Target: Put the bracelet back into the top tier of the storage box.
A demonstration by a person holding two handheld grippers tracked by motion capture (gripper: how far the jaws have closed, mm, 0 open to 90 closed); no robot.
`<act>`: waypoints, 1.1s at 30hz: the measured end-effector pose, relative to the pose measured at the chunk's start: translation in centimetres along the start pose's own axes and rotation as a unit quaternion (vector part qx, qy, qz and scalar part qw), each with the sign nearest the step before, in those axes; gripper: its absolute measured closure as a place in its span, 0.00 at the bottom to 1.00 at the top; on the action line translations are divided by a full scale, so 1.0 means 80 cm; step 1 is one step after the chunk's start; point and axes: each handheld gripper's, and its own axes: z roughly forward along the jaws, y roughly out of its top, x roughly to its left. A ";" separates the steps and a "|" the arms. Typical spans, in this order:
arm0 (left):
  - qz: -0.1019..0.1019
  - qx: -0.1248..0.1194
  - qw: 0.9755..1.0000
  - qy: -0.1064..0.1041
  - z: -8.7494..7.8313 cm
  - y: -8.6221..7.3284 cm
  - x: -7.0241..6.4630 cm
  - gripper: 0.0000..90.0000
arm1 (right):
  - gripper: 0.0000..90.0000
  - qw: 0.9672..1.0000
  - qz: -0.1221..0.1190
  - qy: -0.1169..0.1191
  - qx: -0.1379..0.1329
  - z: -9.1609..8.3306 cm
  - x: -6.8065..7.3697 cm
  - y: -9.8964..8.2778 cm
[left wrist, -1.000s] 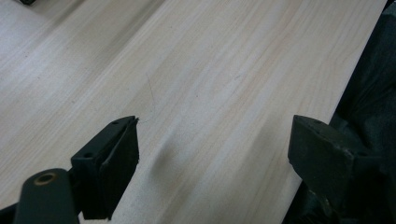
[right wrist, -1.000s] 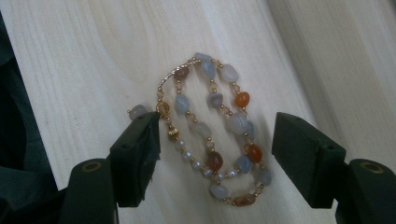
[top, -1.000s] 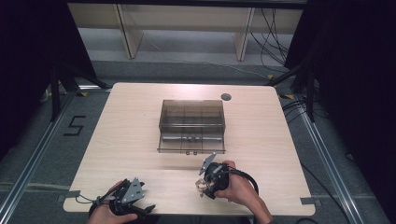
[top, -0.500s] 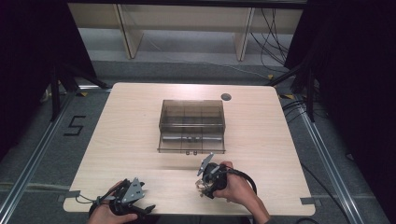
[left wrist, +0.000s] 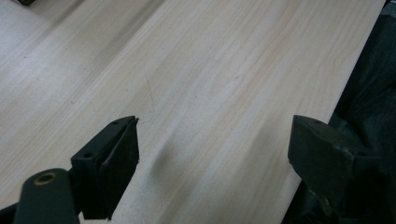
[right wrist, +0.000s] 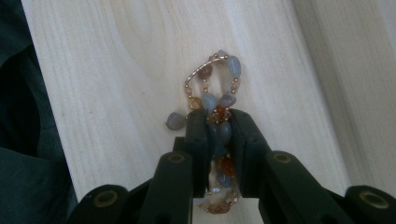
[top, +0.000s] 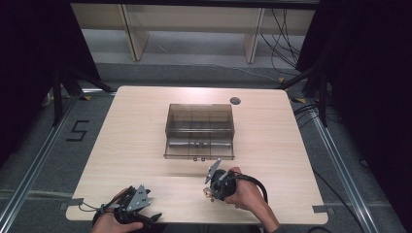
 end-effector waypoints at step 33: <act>0.000 0.001 1.000 -0.001 0.000 0.000 0.002 0.19 | 0.95 0.996 0.006 -0.033 -0.087 -0.083 -0.011 -0.002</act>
